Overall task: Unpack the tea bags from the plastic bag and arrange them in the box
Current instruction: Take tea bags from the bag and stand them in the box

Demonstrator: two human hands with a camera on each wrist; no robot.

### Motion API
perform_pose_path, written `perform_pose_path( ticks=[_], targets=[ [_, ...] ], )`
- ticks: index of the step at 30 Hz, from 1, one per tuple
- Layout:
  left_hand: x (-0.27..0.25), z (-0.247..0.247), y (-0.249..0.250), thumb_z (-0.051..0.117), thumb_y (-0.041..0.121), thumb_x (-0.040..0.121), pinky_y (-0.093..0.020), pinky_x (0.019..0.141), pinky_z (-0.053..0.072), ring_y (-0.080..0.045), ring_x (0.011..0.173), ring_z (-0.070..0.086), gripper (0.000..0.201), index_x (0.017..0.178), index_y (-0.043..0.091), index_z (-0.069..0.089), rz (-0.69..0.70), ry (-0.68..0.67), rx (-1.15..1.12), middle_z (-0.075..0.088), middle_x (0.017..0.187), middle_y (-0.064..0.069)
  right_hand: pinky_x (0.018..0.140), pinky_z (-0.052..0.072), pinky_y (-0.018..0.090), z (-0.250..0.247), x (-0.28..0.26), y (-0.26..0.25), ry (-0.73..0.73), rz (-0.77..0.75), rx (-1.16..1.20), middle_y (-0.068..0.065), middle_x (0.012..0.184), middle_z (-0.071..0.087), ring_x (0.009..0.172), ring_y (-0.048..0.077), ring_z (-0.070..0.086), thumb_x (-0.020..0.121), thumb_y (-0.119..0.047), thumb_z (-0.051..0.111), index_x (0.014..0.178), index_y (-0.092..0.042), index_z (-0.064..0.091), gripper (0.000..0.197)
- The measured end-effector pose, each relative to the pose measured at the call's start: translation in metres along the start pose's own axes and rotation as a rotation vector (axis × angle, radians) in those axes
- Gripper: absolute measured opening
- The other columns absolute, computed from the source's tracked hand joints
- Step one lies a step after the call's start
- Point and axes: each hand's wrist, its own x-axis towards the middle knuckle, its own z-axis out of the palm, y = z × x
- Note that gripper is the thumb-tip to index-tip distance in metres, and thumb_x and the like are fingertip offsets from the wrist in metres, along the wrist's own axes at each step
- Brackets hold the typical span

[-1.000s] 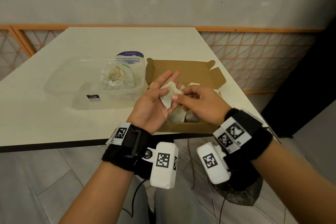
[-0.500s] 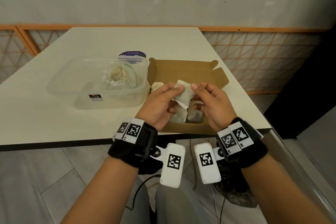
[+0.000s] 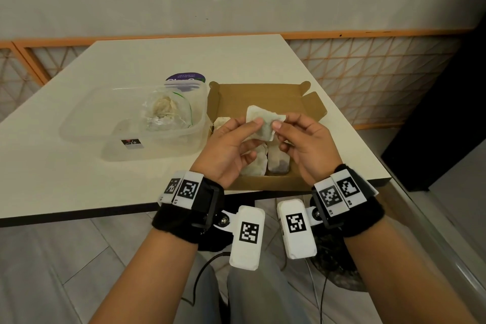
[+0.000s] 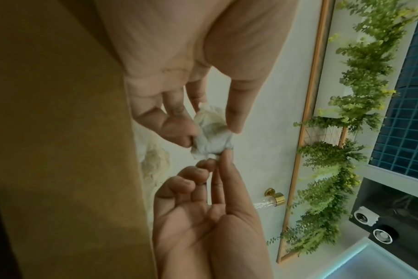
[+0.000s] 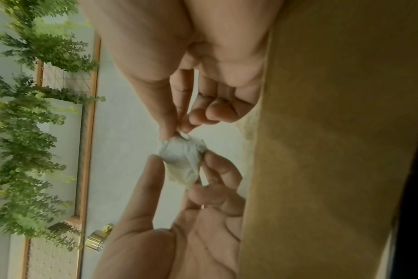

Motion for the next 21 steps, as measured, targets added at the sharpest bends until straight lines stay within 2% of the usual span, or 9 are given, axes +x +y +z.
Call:
perform_pose_path(
  ticks=[4, 7, 9, 12, 13, 15, 17, 19, 21],
  targets=[
    [0.0013, 0.0009, -0.0025, 0.059, 0.013, 0.091, -0.013, 0.047, 0.04, -0.01, 0.069, 0.053, 0.016, 0.078, 0.023, 0.063, 0.029, 0.01, 0.051, 0.063, 0.081, 0.0, 0.059, 0.039, 0.022, 0.0007, -0.0015, -0.0019, -0.002, -0.001, -0.006, -0.003, 0.07, 0.058, 0.06, 0.007, 0.047, 0.081, -0.011, 0.063, 0.081, -0.015, 0.066, 0.004],
    [0.0012, 0.0013, -0.0019, 0.059, 0.014, 0.09, -0.013, 0.048, 0.042, -0.007, 0.066, 0.055, 0.01, 0.084, 0.021, 0.062, 0.007, 0.01, 0.062, 0.063, 0.081, 0.002, 0.058, 0.04, 0.021, 0.0, -0.0004, -0.0005, 0.034, -0.016, 0.008, -0.002, 0.067, 0.057, 0.058, 0.007, 0.047, 0.083, -0.007, 0.063, 0.076, -0.015, 0.069, 0.013],
    [0.0006, 0.0021, -0.0011, 0.061, 0.018, 0.089, -0.013, 0.05, 0.042, -0.008, 0.069, 0.055, 0.009, 0.082, 0.024, 0.061, -0.012, 0.001, 0.077, 0.063, 0.081, 0.004, 0.058, 0.042, 0.021, -0.0005, -0.0003, 0.0002, 0.039, -0.033, 0.029, -0.002, 0.065, 0.059, 0.057, 0.007, 0.048, 0.083, -0.006, 0.063, 0.074, -0.016, 0.071, 0.015],
    [0.001, 0.0032, -0.0018, 0.063, 0.024, 0.088, -0.014, 0.053, 0.043, -0.009, 0.075, 0.056, 0.004, 0.084, 0.024, 0.063, -0.031, 0.0, 0.094, 0.064, 0.084, 0.004, 0.065, 0.043, 0.027, -0.0003, -0.0012, -0.0005, 0.018, -0.045, 0.051, 0.0, 0.074, 0.064, 0.069, 0.014, 0.052, 0.07, -0.022, 0.071, 0.074, -0.02, 0.075, 0.005],
    [0.0013, 0.0032, -0.0022, 0.064, 0.024, 0.088, -0.014, 0.055, 0.046, -0.009, 0.076, 0.057, 0.002, 0.085, 0.023, 0.064, -0.031, 0.002, 0.09, 0.064, 0.085, 0.003, 0.068, 0.043, 0.03, -0.0004, -0.0013, -0.001, 0.02, -0.044, 0.06, 0.0, 0.077, 0.067, 0.074, 0.016, 0.054, 0.063, -0.028, 0.073, 0.074, -0.021, 0.075, 0.012],
    [0.0013, 0.0032, -0.0024, 0.064, 0.024, 0.088, -0.017, 0.063, 0.05, -0.009, 0.077, 0.058, 0.003, 0.086, 0.021, 0.064, -0.028, -0.002, 0.08, 0.065, 0.086, 0.003, 0.07, 0.044, 0.03, -0.0008, -0.0011, -0.0017, 0.035, -0.041, 0.073, -0.002, 0.078, 0.069, 0.077, 0.015, 0.057, 0.059, -0.032, 0.074, 0.074, -0.022, 0.076, 0.018],
    [0.0008, 0.0028, -0.0018, 0.063, 0.025, 0.088, -0.022, 0.074, 0.051, -0.009, 0.079, 0.062, 0.004, 0.086, 0.022, 0.064, -0.024, -0.026, 0.089, 0.067, 0.086, 0.005, 0.065, 0.044, 0.024, -0.0015, -0.0011, -0.0031, 0.04, -0.043, 0.074, -0.004, 0.074, 0.068, 0.068, 0.009, 0.057, 0.071, -0.021, 0.07, 0.077, -0.019, 0.075, 0.008],
    [0.0001, 0.0029, -0.0014, 0.062, 0.026, 0.089, -0.027, 0.085, 0.049, -0.009, 0.085, 0.064, 0.005, 0.09, 0.023, 0.065, -0.024, -0.047, 0.108, 0.068, 0.09, 0.006, 0.058, 0.044, 0.019, -0.0011, -0.002, -0.0044, 0.038, -0.045, 0.072, -0.005, 0.069, 0.067, 0.06, 0.004, 0.056, 0.081, -0.01, 0.062, 0.079, -0.017, 0.074, 0.014],
    [0.0004, 0.0031, -0.0018, 0.059, 0.026, 0.091, -0.03, 0.091, 0.048, -0.011, 0.088, 0.062, 0.01, 0.097, 0.022, 0.066, -0.027, -0.045, 0.109, 0.067, 0.096, 0.003, 0.059, 0.044, 0.019, -0.0008, -0.0028, -0.0048, 0.023, -0.041, 0.068, -0.006, 0.071, 0.068, 0.061, 0.004, 0.057, 0.081, -0.01, 0.062, 0.077, -0.019, 0.075, 0.016]
  ],
)
